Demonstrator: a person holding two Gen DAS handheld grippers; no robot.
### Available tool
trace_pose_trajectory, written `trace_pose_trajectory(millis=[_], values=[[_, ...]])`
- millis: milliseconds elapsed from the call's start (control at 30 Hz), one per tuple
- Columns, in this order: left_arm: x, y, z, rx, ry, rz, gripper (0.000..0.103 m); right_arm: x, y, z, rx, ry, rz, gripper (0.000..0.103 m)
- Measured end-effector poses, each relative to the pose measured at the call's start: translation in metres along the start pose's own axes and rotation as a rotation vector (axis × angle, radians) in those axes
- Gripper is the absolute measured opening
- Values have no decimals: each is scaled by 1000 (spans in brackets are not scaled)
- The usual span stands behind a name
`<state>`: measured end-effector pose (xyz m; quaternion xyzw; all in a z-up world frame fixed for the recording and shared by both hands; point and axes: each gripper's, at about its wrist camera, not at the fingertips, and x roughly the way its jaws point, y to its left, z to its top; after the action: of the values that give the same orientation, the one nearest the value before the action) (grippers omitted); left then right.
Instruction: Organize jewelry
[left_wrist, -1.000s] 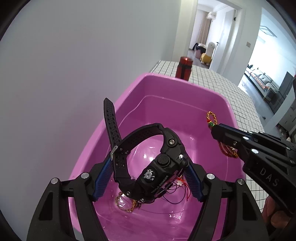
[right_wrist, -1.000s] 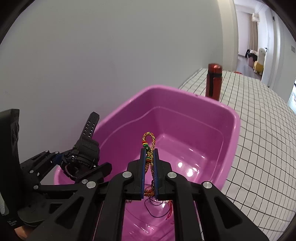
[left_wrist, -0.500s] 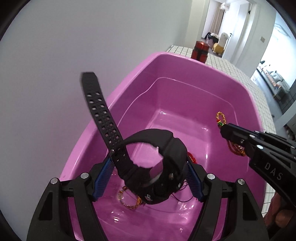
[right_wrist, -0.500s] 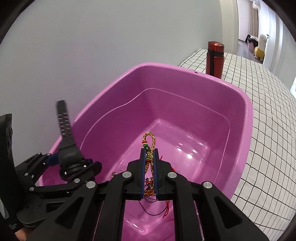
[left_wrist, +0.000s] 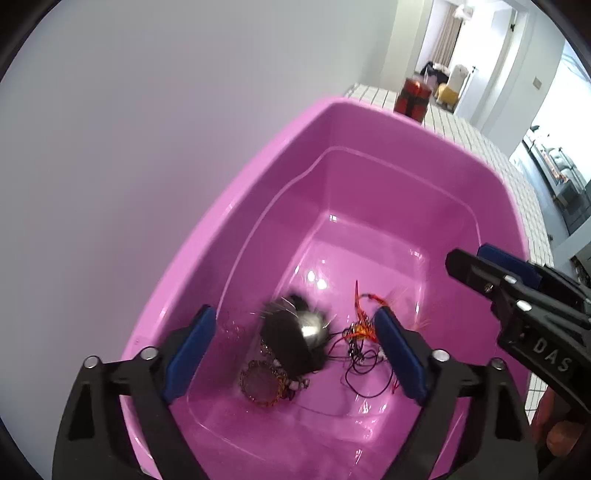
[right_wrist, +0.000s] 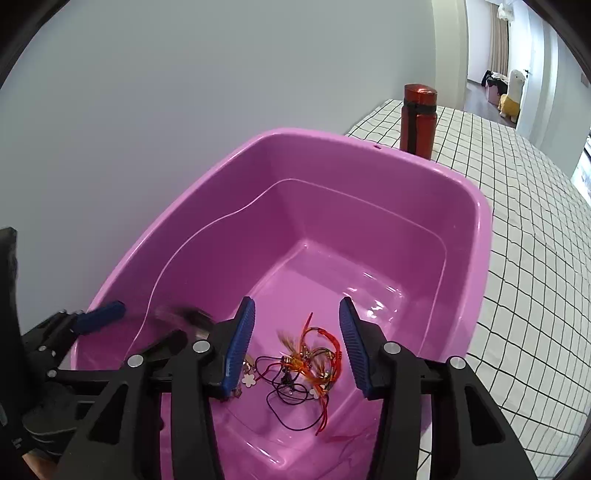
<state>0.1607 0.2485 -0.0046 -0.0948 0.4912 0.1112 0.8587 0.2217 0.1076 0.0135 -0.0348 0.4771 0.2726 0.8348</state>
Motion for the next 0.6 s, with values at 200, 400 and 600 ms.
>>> trace_pose_trajectory(millis=[200,400,600], values=[[-4,-2,4,-4,4,6,94,-8,-4,-1,18,-8,0,50],[-7,-1,4,-11,8,17,95,-16,-4,-3,28,-13,5,54],[-10,-2,4,-17,14,29,96,-21,-4,-2,37,-7,7,60]])
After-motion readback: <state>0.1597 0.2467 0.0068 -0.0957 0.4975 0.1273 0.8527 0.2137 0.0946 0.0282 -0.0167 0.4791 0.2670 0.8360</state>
